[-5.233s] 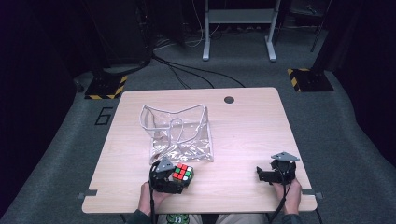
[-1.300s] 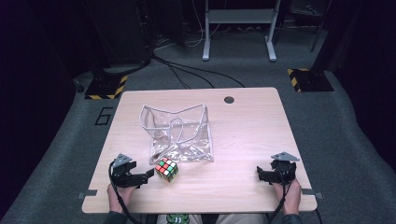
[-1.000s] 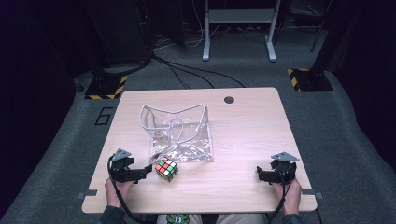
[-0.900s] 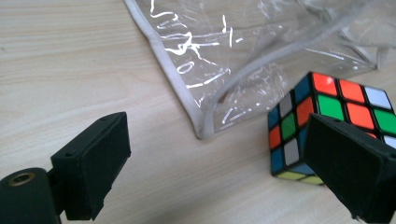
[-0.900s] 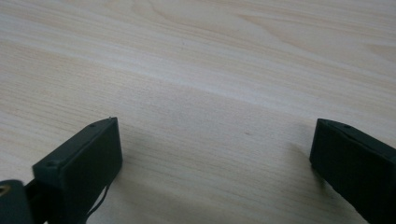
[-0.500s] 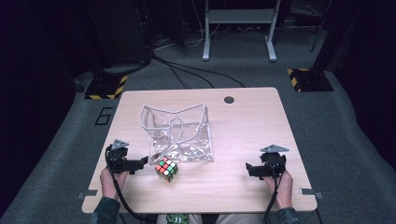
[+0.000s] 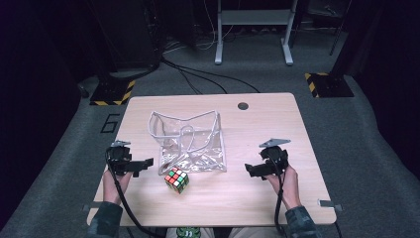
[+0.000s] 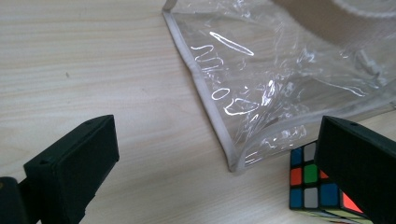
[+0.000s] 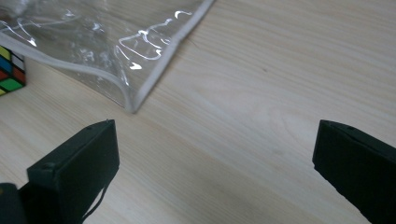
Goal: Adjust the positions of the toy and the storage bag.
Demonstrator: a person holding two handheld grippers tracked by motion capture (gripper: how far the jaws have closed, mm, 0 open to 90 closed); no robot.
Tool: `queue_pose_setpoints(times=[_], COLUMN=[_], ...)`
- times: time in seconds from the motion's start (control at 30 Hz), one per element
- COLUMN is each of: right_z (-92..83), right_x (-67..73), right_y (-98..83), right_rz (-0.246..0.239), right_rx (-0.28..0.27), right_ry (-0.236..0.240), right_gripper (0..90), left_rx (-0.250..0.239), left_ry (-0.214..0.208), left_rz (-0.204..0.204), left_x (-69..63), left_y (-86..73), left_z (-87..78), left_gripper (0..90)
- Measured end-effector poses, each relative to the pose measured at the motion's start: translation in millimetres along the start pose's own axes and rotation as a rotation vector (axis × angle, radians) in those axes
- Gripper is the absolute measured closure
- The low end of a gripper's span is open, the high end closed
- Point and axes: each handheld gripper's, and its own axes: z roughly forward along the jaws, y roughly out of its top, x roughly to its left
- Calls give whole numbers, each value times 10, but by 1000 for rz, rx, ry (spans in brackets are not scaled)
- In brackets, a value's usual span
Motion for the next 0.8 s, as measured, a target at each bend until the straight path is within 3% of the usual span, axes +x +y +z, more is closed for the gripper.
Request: queue_pose_setpoints(times=[0.23,0.5,0.8], right_z=[-20,-36,-30], right_x=[196,369,594], right_y=[313,623,1020], right_rz=[-39,-45,-87], right_rx=[-11,-12,-34], right_ry=[24,66,103], right_gripper=[8,25,45], left_rx=[-31,-57,-84], left_ry=[-45,-54,-47], left_rz=[1,3,19], left_x=[-33,-74,-144], left_y=[149,319,614], left_z=[-71,-150,-237], left_gripper=[0,1,2])
